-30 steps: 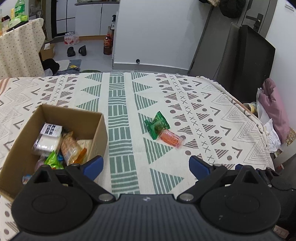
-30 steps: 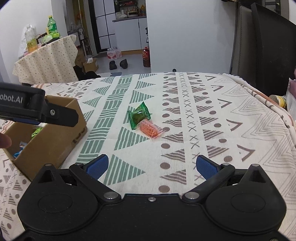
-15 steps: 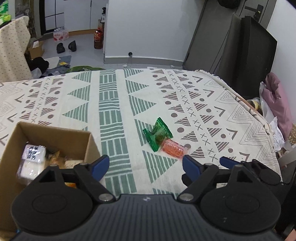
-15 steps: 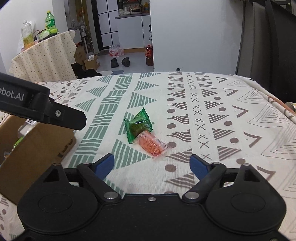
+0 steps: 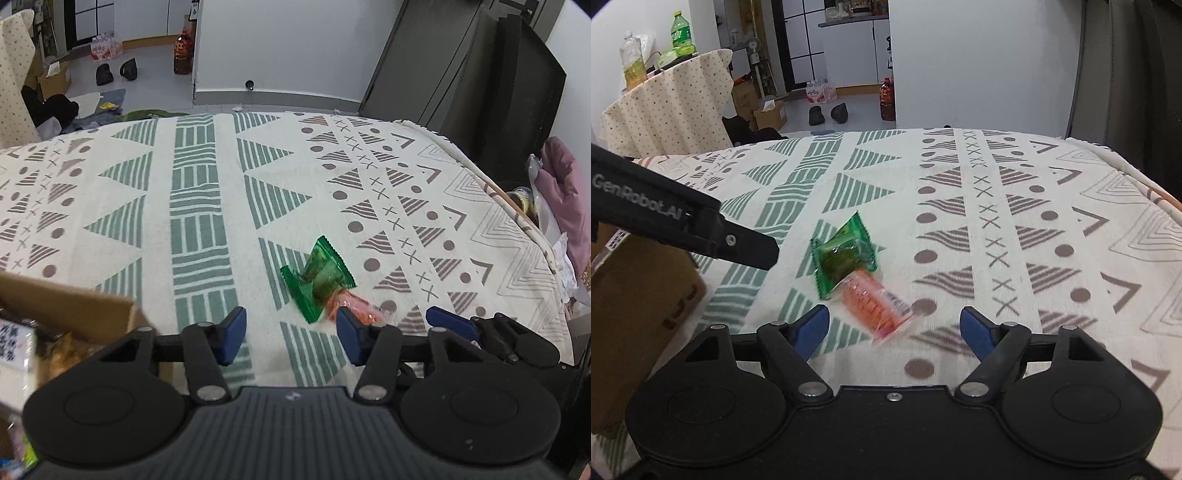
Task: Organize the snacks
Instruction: 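Grasp the green wrapped candy with the left tool while the right tool grasps the orange candy stick, then lift both candies and carry them over the cardboard box, then open both tools to drop the candies into the box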
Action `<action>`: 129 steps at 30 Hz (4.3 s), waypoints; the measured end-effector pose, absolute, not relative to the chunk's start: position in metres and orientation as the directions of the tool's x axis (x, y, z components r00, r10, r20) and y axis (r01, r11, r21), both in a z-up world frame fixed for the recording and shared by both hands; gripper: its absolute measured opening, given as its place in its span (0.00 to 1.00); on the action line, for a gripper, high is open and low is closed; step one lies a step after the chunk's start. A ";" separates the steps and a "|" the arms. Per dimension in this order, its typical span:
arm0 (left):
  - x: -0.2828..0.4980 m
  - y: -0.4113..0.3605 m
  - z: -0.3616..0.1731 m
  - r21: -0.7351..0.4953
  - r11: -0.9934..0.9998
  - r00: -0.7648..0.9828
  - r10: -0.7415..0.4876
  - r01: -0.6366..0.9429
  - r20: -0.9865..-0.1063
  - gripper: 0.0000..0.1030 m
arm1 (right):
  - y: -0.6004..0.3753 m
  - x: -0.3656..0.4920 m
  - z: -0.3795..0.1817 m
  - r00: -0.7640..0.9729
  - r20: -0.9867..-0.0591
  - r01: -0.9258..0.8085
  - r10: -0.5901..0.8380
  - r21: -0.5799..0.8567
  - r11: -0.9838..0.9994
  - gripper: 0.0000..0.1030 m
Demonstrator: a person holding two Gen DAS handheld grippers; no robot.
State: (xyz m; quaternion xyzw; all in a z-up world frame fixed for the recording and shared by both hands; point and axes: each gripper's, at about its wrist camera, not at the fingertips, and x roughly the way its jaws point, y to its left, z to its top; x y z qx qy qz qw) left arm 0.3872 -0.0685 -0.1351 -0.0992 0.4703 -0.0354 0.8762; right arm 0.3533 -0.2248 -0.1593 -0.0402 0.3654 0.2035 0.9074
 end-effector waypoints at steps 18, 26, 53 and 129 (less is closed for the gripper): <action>0.432 -0.092 -0.170 -0.203 0.977 0.513 -0.141 -0.067 -0.847 0.48 | -0.241 0.369 -0.181 0.663 -0.637 -0.381 0.393 0.165 0.910 0.29; 0.445 -0.107 -0.180 -0.152 0.985 0.532 -0.084 -0.086 -0.842 0.51 | -0.258 0.366 -0.182 0.669 -0.644 -0.338 0.371 0.182 0.924 0.27; 0.401 -0.124 -0.174 -0.124 0.979 0.623 0.002 -0.160 -0.782 0.27 | -0.294 0.339 -0.183 0.666 -0.630 -0.284 0.401 0.283 0.916 0.19; 0.186 0.075 -0.068 -0.255 0.875 0.684 0.110 -0.411 -0.721 0.28 | -0.129 0.227 -0.070 0.617 -0.464 -0.580 0.636 0.278 0.766 0.18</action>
